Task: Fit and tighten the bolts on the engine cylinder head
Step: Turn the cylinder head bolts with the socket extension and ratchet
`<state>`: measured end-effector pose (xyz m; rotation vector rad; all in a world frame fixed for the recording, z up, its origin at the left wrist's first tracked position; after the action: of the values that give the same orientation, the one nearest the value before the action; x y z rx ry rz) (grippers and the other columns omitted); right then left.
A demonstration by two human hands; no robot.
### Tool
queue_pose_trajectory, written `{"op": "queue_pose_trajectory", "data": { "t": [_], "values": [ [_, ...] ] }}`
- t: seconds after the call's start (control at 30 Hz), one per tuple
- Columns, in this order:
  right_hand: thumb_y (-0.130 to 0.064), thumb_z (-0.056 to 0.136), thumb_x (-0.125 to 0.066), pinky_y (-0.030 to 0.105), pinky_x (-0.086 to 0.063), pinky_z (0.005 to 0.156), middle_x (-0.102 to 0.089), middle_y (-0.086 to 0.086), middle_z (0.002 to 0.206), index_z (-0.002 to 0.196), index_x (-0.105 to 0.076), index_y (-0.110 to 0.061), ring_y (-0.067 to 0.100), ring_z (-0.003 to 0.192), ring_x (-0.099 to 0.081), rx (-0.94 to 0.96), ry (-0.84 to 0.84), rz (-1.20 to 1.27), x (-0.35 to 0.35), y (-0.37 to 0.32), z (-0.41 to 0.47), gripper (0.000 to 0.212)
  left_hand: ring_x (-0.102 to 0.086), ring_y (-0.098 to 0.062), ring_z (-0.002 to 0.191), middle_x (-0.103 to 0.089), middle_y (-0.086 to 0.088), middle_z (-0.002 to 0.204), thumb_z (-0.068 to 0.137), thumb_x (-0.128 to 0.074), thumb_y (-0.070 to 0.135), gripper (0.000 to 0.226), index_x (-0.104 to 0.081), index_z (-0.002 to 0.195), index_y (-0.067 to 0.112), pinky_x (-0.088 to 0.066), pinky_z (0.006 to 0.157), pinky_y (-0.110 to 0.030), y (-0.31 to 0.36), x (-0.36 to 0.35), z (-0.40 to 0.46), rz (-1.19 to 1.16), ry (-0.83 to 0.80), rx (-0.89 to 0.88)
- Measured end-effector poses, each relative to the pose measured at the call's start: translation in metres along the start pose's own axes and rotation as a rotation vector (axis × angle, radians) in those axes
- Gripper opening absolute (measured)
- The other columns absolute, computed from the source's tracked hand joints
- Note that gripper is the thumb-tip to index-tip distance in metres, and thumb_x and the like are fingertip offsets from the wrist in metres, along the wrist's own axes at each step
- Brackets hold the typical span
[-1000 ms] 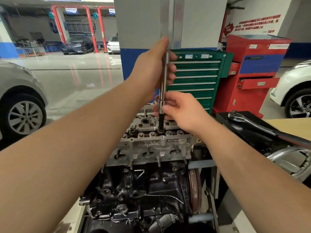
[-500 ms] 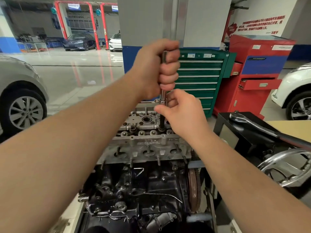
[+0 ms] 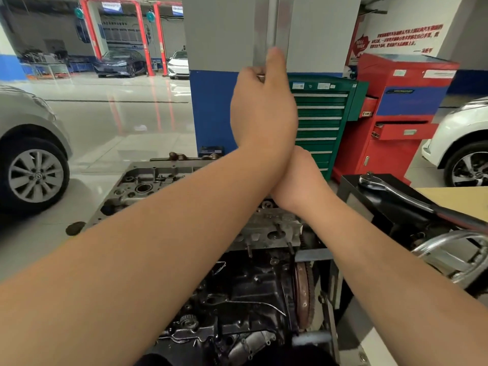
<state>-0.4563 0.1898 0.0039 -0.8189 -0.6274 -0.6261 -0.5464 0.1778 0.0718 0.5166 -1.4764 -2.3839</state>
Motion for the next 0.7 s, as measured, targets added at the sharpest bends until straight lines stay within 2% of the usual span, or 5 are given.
{"op": "queue_pose_trajectory", "data": {
  "t": [0.1,0.23,0.33,0.5,0.7],
  "values": [
    [-0.028,0.084,-0.077,0.021,-0.053,0.06,-0.065,-0.007,0.069,0.078,-0.057,-0.03,0.013,0.065,-0.067,-0.108,0.107,0.208,0.006,0.017,-0.004,0.021,-0.019,-0.019,0.052,-0.028,0.006,0.058,0.1,-0.046,0.03,0.042,-0.023,0.065,0.024,-0.02,0.051,-0.032,-0.008,-0.024,0.023,0.115,-0.301,0.114],
    [-0.05,0.088,-0.074,0.037,-0.058,0.082,-0.071,-0.01,0.096,0.111,-0.065,-0.027,0.006,0.086,-0.069,-0.1,-0.004,0.245,-0.007,0.018,-0.003,0.034,-0.014,-0.013,0.041,-0.021,0.008,0.046,0.105,-0.044,0.043,0.051,-0.035,0.058,0.025,-0.016,0.044,-0.026,-0.02,-0.041,0.018,-0.24,-0.884,0.344],
    [-0.055,0.094,-0.061,0.034,-0.05,0.073,-0.065,-0.017,0.099,0.112,-0.055,-0.036,-0.001,0.087,-0.061,-0.069,-0.028,0.23,-0.024,0.007,-0.008,0.027,-0.016,-0.012,0.041,-0.023,0.008,0.046,0.107,-0.043,0.046,0.053,-0.038,0.059,0.024,-0.019,0.043,-0.027,-0.022,-0.034,0.021,-0.303,-0.923,0.349],
    [-0.055,0.101,-0.044,0.032,-0.041,0.052,-0.062,-0.01,0.068,0.11,-0.038,-0.029,0.018,0.058,-0.06,0.029,0.338,-0.312,-0.026,-0.011,-0.033,0.028,-0.015,-0.014,0.043,-0.022,0.007,0.048,0.107,-0.044,0.048,0.054,-0.039,0.059,0.024,-0.021,0.044,-0.029,-0.02,-0.035,0.019,-0.305,-0.882,0.313],
    [-0.045,0.101,-0.047,0.03,-0.035,0.047,-0.053,-0.009,0.054,0.096,-0.038,-0.024,0.022,0.044,-0.05,0.073,0.452,-0.262,-0.024,-0.012,-0.027,0.024,-0.016,-0.015,0.045,-0.023,0.006,0.05,0.107,-0.044,0.046,0.053,-0.043,0.06,0.022,-0.021,0.046,-0.029,-0.018,-0.03,0.02,-0.325,-0.851,0.283]
  ]
}}
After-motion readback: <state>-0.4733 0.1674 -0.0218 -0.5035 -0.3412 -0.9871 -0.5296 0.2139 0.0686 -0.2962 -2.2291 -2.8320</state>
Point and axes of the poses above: each hand's wrist, its own z-axis towards the middle knuckle, its own x-axis out of the back of the hand, y = z × x, the point moved 10 cm from there along z, towards the middle knuckle
